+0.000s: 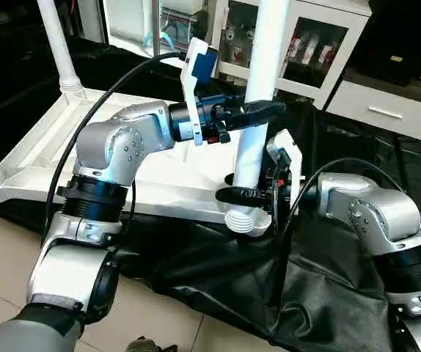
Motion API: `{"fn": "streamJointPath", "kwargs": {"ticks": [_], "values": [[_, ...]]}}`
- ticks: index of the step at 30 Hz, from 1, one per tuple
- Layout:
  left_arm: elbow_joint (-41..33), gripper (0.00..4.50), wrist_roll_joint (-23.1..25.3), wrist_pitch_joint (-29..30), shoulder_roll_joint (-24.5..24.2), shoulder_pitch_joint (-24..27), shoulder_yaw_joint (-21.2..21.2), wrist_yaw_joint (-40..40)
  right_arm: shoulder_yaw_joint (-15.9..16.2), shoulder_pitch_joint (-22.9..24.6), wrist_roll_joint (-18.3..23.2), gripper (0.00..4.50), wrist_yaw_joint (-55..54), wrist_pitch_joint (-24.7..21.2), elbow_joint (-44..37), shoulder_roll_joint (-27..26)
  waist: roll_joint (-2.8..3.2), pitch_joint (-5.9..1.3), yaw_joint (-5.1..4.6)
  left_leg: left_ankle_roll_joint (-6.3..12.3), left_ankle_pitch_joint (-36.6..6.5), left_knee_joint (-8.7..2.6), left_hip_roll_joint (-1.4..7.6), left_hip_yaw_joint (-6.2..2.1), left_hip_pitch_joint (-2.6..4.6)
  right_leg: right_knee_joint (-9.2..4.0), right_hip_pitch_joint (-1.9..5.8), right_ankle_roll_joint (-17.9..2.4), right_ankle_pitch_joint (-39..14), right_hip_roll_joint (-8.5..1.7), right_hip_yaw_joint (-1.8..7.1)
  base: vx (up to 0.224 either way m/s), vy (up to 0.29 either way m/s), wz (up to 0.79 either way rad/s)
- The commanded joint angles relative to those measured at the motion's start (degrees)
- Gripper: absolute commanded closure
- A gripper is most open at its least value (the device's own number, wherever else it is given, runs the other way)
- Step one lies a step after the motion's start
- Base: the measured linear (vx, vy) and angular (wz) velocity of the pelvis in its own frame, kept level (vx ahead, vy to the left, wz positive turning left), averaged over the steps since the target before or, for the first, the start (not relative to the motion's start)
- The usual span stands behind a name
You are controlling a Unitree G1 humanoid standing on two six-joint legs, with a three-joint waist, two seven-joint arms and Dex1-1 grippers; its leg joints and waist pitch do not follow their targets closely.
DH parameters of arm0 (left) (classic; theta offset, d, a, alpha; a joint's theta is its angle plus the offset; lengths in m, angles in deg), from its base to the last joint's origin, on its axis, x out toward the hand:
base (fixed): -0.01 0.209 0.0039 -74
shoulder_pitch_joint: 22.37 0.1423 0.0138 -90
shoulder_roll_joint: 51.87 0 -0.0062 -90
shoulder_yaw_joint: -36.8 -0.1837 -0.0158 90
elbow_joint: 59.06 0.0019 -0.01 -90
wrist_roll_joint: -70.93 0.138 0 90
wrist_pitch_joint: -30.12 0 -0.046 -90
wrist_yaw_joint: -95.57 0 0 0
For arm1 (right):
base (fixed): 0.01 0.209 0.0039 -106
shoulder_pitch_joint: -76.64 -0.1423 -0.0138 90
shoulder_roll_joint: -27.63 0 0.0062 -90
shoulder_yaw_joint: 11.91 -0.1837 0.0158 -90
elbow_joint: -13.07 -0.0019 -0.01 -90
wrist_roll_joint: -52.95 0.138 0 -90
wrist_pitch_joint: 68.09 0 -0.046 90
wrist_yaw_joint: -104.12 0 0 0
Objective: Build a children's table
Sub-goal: Insert table leg to table base
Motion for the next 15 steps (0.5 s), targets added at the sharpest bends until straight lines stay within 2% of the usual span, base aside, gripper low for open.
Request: {"fn": "streamJointPath", "kwargs": {"ticks": [1,3,10,14,15], "values": [[-2.00,2.72,0.15,0.67,0.10,-0.65,-1.12,-1.39,-0.69,-0.86,-0.05,2.44,-0.21,-0.19,-0.22,0.56,0.92,-4.57,-0.28,-2.39,-8.52,-4.07,1.28,-0.32,0.86,-3.34,3.37,-12.76,-2.63,-2.82,2.44,0.000,0.000,0.00],[-2.28,2.72,0.05,0.79,0.04,-0.51,-1.33,-1.71,-0.67,-0.79,0.10,2.58,0.05,-0.24,-0.30,0.57,0.90,-4.56,-0.28,-2.38,-8.60,-4.08,1.27,-0.31,0.87,-3.33,3.38,-12.87,-2.64,-2.81,2.44,0.000,0.000,0.00],[-3.50,2.73,0.72,0.47,-0.54,0.17,-2.76,-2.50,-0.67,-0.67,0.17,2.61,0.42,-0.23,-0.42,0.58,0.87,-4.53,-0.28,-2.42,-8.86,-4.11,1.34,-0.32,0.85,-3.38,3.39,-12.69,-3.43,-2.90,2.45,0.000,0.000,0.00],[-2.43,2.73,1.91,0.64,-0.64,0.61,-2.50,0.05,-1.19,-0.46,-0.18,2.61,-0.39,0.49,-0.57,0.30,0.93,-4.55,-0.26,-2.57,-8.72,-4.09,1.29,-0.33,0.83,-3.35,3.42,-12.56,-3.25,-2.87,2.46,0.000,0.000,0.00],[-2.32,2.17,2.07,0.65,-0.81,0.70,-2.49,0.18,-1.33,-0.42,-0.22,2.61,-0.56,0.66,-0.58,0.24,0.93,-4.53,-0.28,-2.59,-8.68,-4.10,1.30,-0.33,0.85,-3.39,3.39,-12.54,-3.27,-2.88,2.46,0.000,0.000,0.00]]}}
